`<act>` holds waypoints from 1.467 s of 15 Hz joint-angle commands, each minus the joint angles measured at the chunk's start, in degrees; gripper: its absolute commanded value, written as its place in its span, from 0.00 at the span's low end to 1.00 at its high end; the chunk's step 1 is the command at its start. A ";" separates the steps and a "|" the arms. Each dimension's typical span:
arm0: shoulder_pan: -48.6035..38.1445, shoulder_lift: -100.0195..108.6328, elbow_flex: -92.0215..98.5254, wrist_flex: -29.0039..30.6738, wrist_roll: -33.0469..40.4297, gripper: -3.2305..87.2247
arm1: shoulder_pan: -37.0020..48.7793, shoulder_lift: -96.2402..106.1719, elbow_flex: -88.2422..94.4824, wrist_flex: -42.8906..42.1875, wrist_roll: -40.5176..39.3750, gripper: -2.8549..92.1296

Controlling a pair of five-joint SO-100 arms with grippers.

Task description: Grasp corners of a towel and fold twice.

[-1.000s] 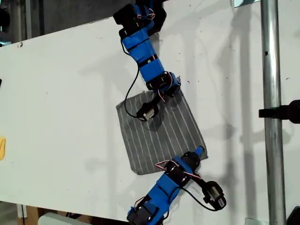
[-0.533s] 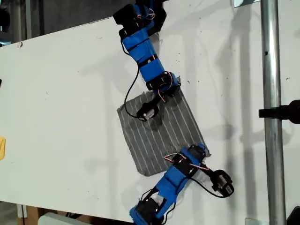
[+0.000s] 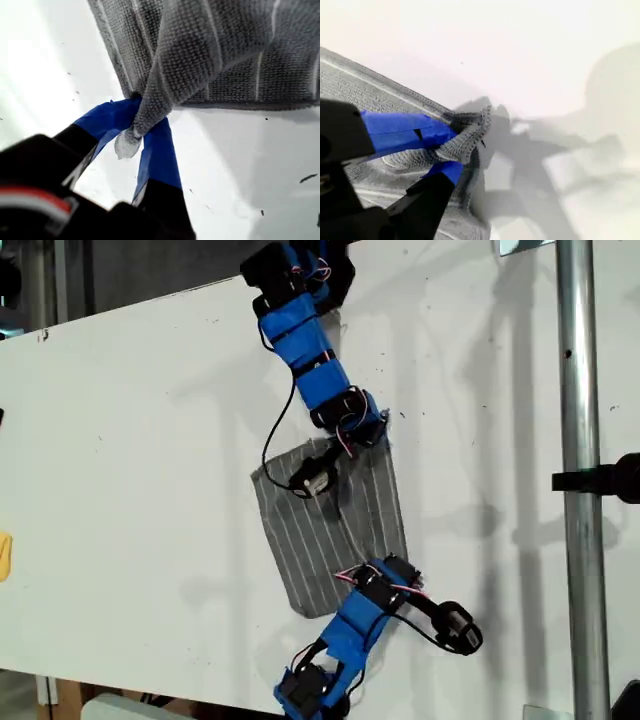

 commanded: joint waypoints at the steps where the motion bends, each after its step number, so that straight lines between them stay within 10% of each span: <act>1: 1.85 13.45 0.00 4.66 -0.26 0.01 | -3.16 8.26 -6.94 7.73 0.79 0.03; 10: 5.62 23.73 -0.44 2.72 -1.49 0.01 | -10.72 15.12 -11.78 5.19 0.88 0.03; 22: -33.13 53.44 39.37 -0.53 20.83 0.01 | 32.17 16.26 -3.78 1.05 -31.73 0.03</act>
